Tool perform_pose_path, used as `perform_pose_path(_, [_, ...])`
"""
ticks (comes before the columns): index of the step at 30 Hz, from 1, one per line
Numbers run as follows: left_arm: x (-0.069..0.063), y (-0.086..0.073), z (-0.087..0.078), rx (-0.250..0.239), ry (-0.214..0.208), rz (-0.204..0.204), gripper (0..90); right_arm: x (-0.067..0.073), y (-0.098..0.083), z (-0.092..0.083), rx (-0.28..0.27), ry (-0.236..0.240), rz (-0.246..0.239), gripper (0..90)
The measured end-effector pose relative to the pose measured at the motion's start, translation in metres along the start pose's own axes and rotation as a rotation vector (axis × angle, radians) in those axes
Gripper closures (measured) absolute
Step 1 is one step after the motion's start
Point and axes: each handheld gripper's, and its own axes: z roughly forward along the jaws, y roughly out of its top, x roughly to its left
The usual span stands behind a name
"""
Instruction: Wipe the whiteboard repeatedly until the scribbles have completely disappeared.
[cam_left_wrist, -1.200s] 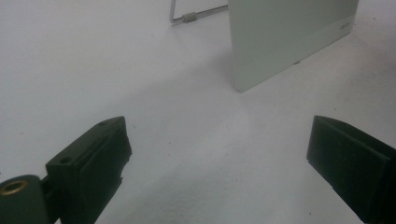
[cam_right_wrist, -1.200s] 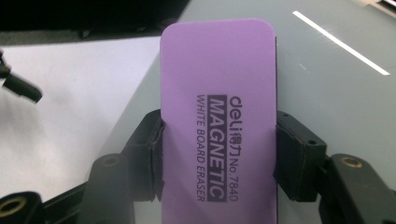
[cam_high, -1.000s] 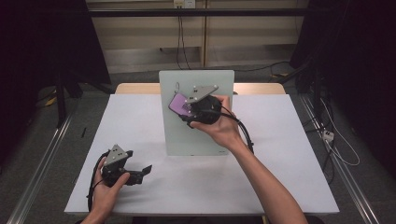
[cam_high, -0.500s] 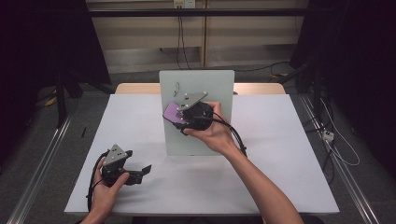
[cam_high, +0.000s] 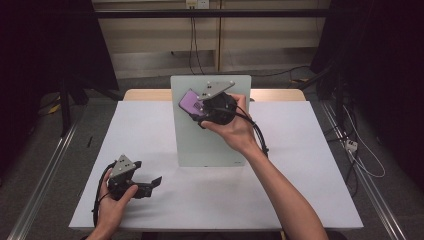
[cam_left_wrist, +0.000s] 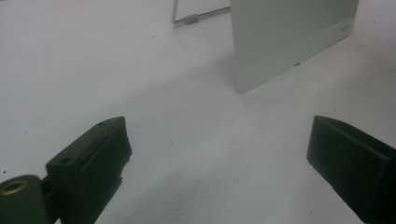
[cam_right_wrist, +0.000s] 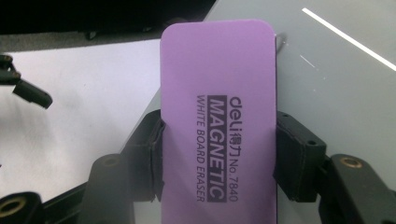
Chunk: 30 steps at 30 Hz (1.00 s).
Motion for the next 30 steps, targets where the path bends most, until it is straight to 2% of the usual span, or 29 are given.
perform_pose_path(6, [0.0,0.0,0.0,-0.004,-0.003,-0.003,5.7,-0.011,0.012,-0.009,-0.023,-0.03,0.02,42.1])
perform_pose_path(9, [0.0,0.0,0.001,0.005,-0.003,0.002,5.7,-0.011,0.015,-0.008,-0.019,-0.04,0.015,42.1])
perform_pose_path(15, [-0.001,0.0,0.0,0.001,-0.002,0.007,5.7,0.001,0.011,0.002,0.008,-0.026,-0.015,42.1])
perform_pose_path(30, [0.0,0.0,0.0,0.0,-0.001,0.002,5.7,0.035,-0.013,0.033,0.07,0.07,-0.04,42.1])
